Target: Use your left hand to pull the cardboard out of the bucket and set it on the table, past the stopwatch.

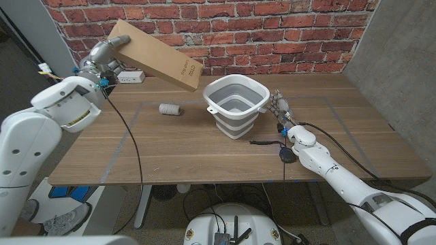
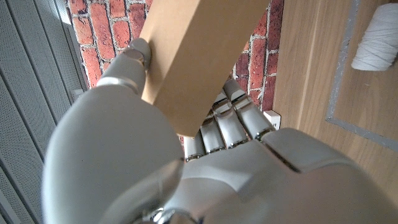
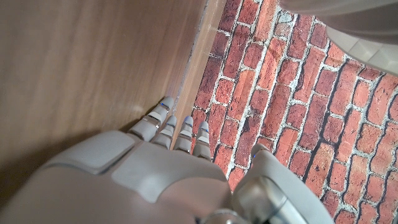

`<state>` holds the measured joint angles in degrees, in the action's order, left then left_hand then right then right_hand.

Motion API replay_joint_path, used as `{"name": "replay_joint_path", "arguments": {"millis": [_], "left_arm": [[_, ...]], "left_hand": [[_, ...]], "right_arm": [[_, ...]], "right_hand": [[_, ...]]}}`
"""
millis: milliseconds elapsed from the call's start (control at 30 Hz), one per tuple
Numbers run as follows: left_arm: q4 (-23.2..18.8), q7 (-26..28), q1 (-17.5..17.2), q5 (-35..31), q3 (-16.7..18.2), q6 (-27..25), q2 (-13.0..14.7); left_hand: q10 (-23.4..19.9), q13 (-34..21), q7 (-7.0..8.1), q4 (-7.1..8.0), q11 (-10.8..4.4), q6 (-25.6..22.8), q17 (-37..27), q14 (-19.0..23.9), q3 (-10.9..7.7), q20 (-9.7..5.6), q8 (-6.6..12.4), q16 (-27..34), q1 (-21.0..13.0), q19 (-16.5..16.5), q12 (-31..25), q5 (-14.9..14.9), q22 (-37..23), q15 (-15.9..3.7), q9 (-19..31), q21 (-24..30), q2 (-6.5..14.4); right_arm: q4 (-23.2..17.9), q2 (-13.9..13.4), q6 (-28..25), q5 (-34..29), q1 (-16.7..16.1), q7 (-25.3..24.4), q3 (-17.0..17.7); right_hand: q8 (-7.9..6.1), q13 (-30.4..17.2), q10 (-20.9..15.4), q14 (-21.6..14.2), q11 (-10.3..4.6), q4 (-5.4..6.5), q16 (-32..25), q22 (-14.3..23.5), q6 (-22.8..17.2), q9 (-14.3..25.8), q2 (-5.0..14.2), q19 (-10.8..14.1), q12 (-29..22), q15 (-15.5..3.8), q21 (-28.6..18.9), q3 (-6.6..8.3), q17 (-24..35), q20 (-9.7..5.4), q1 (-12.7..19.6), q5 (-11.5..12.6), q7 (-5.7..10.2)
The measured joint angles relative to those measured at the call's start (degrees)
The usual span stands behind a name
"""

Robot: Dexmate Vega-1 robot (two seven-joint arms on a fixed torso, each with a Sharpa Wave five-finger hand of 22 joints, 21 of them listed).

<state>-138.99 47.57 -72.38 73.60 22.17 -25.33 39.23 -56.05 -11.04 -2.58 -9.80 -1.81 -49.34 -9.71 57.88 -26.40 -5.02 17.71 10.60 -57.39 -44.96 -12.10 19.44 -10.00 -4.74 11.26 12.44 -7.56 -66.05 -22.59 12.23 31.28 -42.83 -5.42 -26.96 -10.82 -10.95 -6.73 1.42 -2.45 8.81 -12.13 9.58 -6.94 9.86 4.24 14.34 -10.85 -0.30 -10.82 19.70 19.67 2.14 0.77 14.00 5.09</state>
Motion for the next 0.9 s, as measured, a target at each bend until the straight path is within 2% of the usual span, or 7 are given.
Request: {"name": "replay_joint_path", "arguments": {"millis": [333, 900], "left_arm": [[-1.7, 1.6, -5.6, 2.8, 5.4, -1.1, -0.6], [-4.2, 5.9, -11.2, 4.1, 11.2, -4.2, -1.1]], "left_hand": [[0.0, 0.0, 0.0, 0.0, -0.01, 0.0, 0.0, 0.2, 0.0, 0.0, -0.01, -0.1, 0.0, 0.0, 0.0, 0.0, 0.0, -0.18, 0.0, 0.0, 0.0], [-0.1, 0.0, 0.0, 0.0, -0.11, 0.0, 0.0, 0.2, 0.0, 0.0, -0.35, -0.1, 0.0, 0.0, 0.5, 0.0, 0.0, -0.19, 0.0, -0.5, 0.0]], "right_arm": [[1.4, 0.5, -0.1, -0.4, 1.2, 0.7, -0.5], [3.4, 1.3, -0.1, -0.5, 2.5, 1.6, -0.9]], "right_hand": [[0.0, 0.0, 0.0, 0.0, 0.0, 0.0, 0.0, 0.0, 0.0, 0.0, 0.0, 0.0, 0.0, 0.0, 0.0, 0.0, 0.0, 0.03, 0.0, 0.0, 0.0], [0.0, 0.0, 0.0, 0.0, 0.0, 0.0, 0.0, 0.0, 0.0, 0.0, 0.0, -0.1, 0.0, 0.0, 0.0, 0.0, -0.3, 0.02, 0.0, 0.0, 0.0]]}}
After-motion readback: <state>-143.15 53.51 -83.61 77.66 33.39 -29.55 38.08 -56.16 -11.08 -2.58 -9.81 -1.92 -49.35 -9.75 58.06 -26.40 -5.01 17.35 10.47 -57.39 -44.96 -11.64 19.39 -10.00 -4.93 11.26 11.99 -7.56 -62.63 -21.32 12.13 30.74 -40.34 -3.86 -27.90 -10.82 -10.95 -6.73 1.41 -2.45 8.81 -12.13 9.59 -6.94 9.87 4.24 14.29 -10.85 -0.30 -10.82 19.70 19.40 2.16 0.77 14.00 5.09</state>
